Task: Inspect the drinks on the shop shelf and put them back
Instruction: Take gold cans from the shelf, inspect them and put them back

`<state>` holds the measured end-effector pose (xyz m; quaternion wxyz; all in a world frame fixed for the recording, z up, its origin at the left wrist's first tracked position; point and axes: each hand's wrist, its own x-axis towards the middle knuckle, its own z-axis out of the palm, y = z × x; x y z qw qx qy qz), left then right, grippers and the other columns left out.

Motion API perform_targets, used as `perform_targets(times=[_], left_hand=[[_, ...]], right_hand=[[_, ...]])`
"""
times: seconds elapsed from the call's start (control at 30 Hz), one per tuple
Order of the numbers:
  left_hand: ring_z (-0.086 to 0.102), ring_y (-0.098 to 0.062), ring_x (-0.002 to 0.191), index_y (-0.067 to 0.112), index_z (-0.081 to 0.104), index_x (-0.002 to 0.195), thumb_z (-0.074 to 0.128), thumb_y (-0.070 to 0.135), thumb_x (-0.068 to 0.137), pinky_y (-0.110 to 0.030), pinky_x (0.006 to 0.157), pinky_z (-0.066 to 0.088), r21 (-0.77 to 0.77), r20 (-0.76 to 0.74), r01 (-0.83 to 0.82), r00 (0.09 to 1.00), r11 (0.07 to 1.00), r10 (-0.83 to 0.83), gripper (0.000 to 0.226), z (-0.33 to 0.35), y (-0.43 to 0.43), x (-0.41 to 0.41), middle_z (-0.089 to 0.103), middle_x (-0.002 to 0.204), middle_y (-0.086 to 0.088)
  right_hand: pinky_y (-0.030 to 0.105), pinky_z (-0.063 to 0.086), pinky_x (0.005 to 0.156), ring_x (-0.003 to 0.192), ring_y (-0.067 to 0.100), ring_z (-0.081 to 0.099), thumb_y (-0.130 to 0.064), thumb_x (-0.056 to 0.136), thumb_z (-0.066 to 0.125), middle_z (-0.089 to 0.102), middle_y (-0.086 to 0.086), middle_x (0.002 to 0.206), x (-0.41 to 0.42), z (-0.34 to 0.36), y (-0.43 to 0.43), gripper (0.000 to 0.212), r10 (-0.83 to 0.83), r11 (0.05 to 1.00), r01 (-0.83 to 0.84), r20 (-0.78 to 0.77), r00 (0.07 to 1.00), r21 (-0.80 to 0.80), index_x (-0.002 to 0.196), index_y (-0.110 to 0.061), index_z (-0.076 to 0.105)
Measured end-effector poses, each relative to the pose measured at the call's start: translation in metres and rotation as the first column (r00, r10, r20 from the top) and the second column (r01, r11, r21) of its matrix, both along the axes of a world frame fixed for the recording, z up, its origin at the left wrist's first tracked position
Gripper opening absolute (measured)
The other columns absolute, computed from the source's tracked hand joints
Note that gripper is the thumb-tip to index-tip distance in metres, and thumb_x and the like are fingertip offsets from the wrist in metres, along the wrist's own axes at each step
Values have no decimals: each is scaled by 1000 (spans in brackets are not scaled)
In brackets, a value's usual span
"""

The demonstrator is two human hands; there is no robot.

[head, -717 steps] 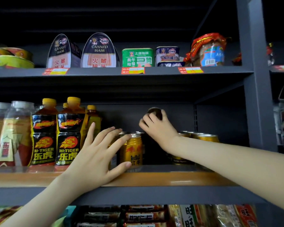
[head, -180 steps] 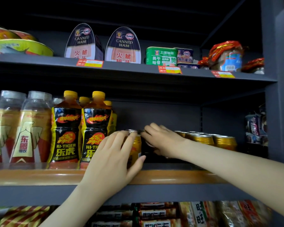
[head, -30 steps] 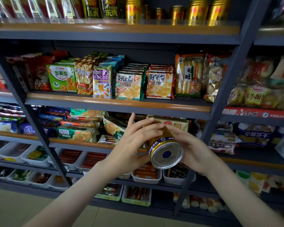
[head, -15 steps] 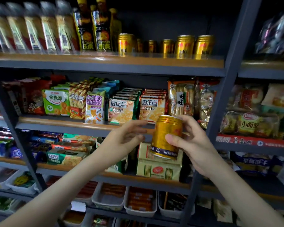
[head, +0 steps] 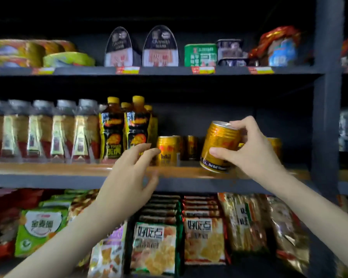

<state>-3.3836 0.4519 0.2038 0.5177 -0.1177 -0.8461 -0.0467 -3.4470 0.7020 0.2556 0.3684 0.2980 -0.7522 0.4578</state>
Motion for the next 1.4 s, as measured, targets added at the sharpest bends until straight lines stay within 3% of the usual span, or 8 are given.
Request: perform_targets(times=[0.33,0.5,0.63,0.8,0.97,1.13,1.3,1.4], left_hand=[[51,-30,123,13,58,129,42,47,91,-49,106,36,-158,-107,-67,993,985,50,53,43,-23,-66,57,129,-11],[55,-29,122,15,65,120,40,52,91,-56,112,25,-250,-126,-120,988,961,90,53,49,-22,-84,64,123,-9],[57,-29,121,16,69,113,41,51,91,-56,114,19,-278,-159,-127,984,952,85,50,47,-27,-95,65,120,-8],[58,-28,120,15,71,109,41,50,91,-55,115,15,-286,-206,-120,977,951,61,49,45,-26,-101,67,118,-7],[59,-30,118,15,71,109,40,50,91,-55,114,14,-282,-236,-139,969,949,72,50,44,-24,-102,67,116,-8],[59,-30,119,15,72,107,40,51,91,-54,115,13,-272,-220,-160,970,949,100,51,44,-24,-100,67,117,-8],[58,-29,120,15,71,110,39,51,92,-54,115,14,-271,-196,-179,972,946,127,51,43,-24,-98,66,119,-8],[57,-29,121,15,70,111,39,52,92,-54,115,15,-271,-183,-191,972,943,144,52,44,-23,-97,65,120,-8]], right_hand=[[23,34,61,90,12,47,-45,62,86,41,-4,104,-76,40,-50,67,-370,841,337,-3,929,424,101,-20,38],[25,42,82,119,25,47,-48,65,84,36,10,137,-100,30,-62,102,-436,743,352,13,900,568,139,-10,25],[25,42,87,126,24,42,-51,69,80,27,10,146,-107,33,-51,105,-435,701,282,80,897,655,145,-17,15],[34,28,115,144,18,11,-31,78,78,7,-12,156,-108,33,-40,97,-292,536,158,6,957,829,148,-39,11],[35,39,101,135,21,29,-41,78,75,31,-3,146,-113,38,-45,90,-361,346,333,-203,910,877,149,-35,21],[38,38,103,136,27,29,-41,79,75,28,7,150,-134,39,-53,99,-505,199,385,-243,828,901,153,-23,13],[42,14,119,148,32,-2,-42,80,75,-3,11,161,-139,44,-60,120,-537,200,376,-220,815,905,151,-18,-19],[40,6,121,148,26,-14,-34,84,73,-18,8,160,-144,45,-77,120,-445,442,324,-109,889,837,148,-17,-26]])
